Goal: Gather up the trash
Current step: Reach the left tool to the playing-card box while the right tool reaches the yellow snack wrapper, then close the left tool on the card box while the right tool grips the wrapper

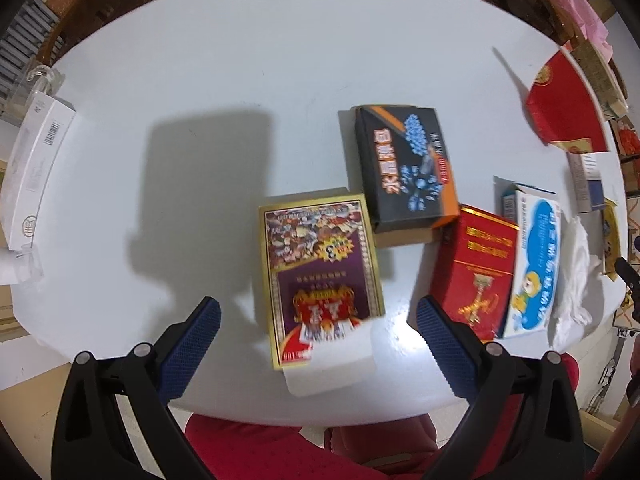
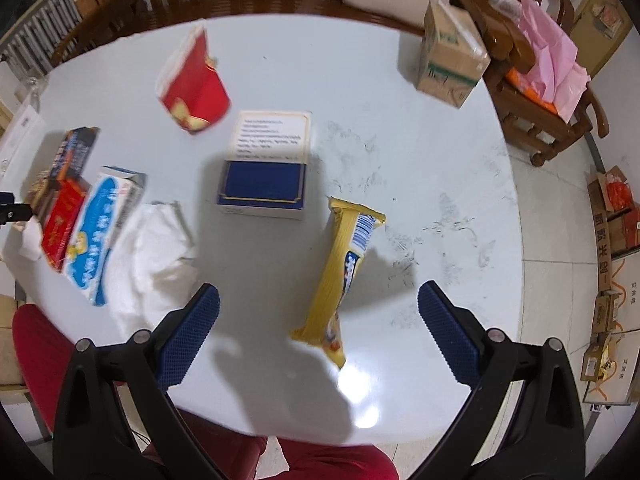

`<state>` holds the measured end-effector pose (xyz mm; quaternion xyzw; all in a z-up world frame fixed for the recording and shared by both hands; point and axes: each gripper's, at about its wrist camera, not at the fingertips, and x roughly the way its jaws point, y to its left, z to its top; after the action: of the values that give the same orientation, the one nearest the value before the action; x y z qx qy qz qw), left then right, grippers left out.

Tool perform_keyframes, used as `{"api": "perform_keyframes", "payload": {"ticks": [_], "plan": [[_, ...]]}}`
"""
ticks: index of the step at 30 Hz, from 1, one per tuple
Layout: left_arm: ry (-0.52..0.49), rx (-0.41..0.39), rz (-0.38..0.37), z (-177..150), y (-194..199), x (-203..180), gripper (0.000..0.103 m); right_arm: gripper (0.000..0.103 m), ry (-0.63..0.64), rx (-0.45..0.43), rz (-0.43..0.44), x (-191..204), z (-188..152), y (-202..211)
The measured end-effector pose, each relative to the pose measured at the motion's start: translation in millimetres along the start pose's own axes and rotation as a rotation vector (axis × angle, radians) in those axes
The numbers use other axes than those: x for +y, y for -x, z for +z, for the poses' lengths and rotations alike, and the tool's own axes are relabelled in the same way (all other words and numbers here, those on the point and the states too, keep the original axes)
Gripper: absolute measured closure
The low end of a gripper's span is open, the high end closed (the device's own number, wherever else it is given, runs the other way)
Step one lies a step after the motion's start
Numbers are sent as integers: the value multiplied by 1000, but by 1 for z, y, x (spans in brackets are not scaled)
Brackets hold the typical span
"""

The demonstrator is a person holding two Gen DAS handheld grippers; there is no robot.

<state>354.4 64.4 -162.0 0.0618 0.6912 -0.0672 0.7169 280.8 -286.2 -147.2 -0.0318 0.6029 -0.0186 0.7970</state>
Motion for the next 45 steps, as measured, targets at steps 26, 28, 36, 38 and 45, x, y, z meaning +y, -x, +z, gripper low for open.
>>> {"api": "perform_keyframes", "payload": {"ticks": [26, 28, 36, 38, 45], "plan": [[27, 34, 3, 40, -16, 28, 45, 72, 5, 50, 20, -13, 20, -39], [33, 36, -8, 42, -15, 30, 45, 84, 15, 50, 17, -11, 21, -39], [77, 7, -21, 24, -19, 46, 45, 91, 13, 34, -24, 7, 13, -29], [84, -1, -22, 23, -16, 51, 45, 91, 3, 31, -32, 5, 10, -28], [90, -61, -18, 13, 2, 46, 45, 91, -12, -3, -38, -4, 3, -10]]}}
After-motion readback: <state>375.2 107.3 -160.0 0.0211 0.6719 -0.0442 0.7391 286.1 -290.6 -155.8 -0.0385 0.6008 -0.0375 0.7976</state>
